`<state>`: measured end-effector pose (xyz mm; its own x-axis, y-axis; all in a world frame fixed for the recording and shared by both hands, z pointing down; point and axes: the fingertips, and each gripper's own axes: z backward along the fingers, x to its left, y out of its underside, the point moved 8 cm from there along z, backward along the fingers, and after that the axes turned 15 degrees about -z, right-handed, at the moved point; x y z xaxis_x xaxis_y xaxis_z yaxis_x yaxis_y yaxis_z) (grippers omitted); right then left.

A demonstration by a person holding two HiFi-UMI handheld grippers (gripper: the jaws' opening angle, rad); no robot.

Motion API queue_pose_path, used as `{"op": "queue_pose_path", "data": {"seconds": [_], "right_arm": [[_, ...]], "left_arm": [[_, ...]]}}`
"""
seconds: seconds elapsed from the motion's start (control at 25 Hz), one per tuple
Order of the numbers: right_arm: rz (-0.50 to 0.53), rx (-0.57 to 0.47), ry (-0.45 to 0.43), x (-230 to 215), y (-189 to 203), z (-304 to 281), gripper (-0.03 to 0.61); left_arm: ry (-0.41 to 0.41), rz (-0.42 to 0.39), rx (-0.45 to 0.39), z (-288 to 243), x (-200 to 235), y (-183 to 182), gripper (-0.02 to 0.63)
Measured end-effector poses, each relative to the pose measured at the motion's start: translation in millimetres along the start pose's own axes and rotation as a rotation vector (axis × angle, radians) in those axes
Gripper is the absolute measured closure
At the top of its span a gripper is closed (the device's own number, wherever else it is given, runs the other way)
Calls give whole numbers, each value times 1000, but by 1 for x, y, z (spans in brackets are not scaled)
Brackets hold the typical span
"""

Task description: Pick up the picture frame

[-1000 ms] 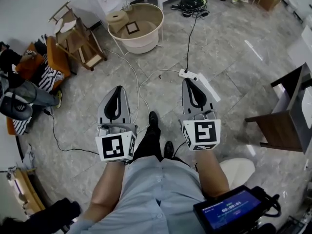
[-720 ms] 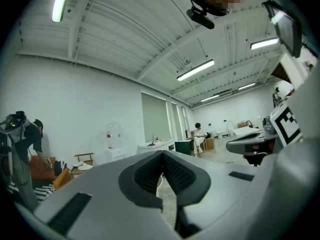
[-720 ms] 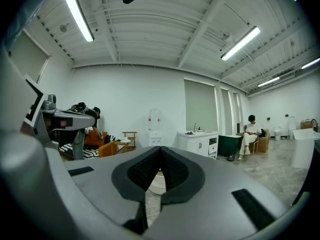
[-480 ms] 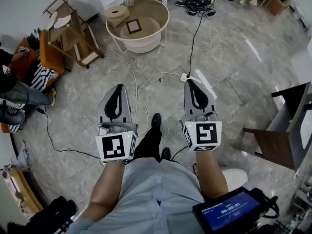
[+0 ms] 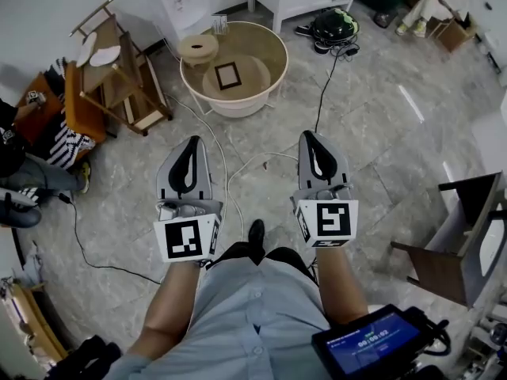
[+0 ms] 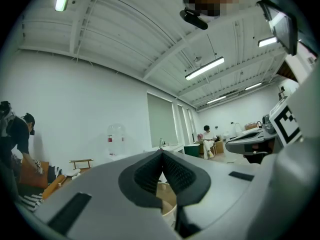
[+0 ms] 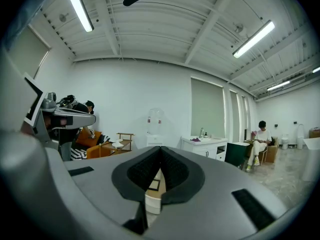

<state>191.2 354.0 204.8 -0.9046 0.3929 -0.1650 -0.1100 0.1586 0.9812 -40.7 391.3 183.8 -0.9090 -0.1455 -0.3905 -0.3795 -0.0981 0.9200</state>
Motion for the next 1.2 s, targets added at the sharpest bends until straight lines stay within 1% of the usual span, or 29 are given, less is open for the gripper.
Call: {"op": "queue_pose_path", "data": {"seconds": [0.2,0.44,0.68,0.92,1.08,1.2], "right_arm": [[18,-17,-3,-5,-18,-37,565],[21,-6,0,-17,-14,-78,565],[14,-6,-2,-44,-13,-131,565],[-13,22,-23,-86,-20,-215,565],[-23,31,-64,-110,-29,-285,565],[-20,30,-98,-126,-39,-331,565]], "left_arm": [[-9,1,-6,-35,17,2,603],[-1,9,6,-74,25,16,603],[13,-5,19,-133,22,30,603],[-4,-21,52,-217,28,37,603],[-29,-45,80,-279,42,46,603],[-57,-53,87,-321,49,46,603]]}}
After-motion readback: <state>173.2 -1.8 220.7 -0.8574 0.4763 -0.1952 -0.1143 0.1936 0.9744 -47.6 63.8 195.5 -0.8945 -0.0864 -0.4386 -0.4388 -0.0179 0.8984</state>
